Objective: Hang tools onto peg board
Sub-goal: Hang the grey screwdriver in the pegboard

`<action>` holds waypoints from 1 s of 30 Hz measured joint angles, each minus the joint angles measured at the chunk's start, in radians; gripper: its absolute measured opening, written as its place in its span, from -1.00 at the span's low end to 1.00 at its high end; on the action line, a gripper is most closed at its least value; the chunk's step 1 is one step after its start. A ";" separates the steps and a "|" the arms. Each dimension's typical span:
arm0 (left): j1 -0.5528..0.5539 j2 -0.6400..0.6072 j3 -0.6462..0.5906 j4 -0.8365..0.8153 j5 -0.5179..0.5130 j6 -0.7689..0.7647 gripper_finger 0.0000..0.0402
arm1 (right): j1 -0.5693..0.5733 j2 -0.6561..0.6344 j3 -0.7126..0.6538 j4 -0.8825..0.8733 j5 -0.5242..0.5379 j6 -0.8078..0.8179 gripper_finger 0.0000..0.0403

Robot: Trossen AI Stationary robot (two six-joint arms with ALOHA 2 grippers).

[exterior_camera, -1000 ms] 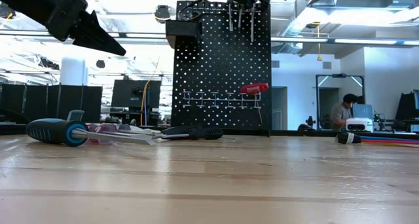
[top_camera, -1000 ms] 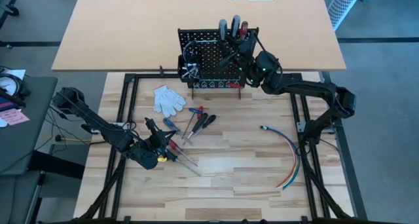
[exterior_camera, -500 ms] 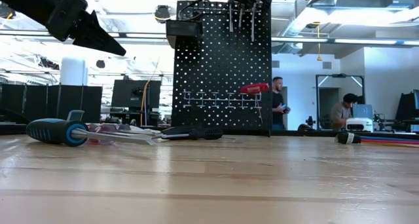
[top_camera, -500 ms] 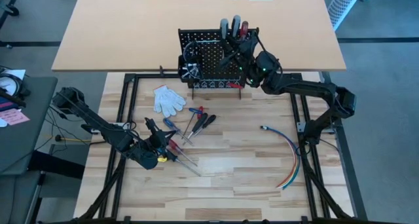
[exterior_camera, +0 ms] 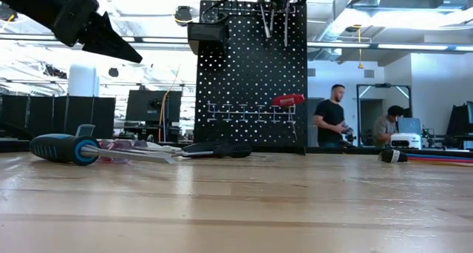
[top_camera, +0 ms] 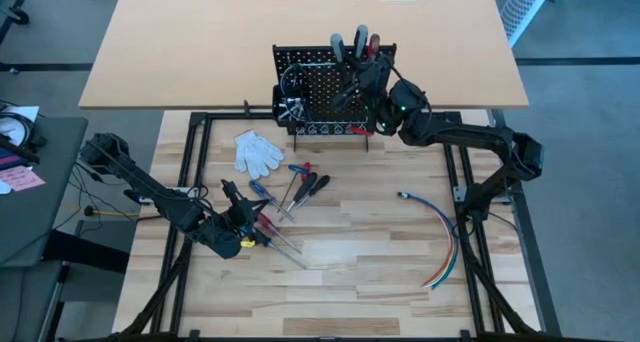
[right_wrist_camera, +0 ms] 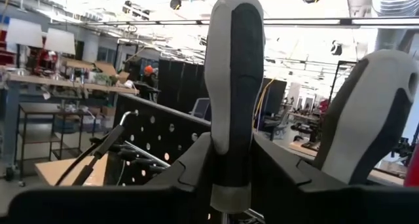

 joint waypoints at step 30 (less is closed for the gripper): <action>0.000 0.000 0.000 0.000 0.003 0.000 -1.00 | 0.042 0.000 0.002 0.080 0.004 -0.035 0.07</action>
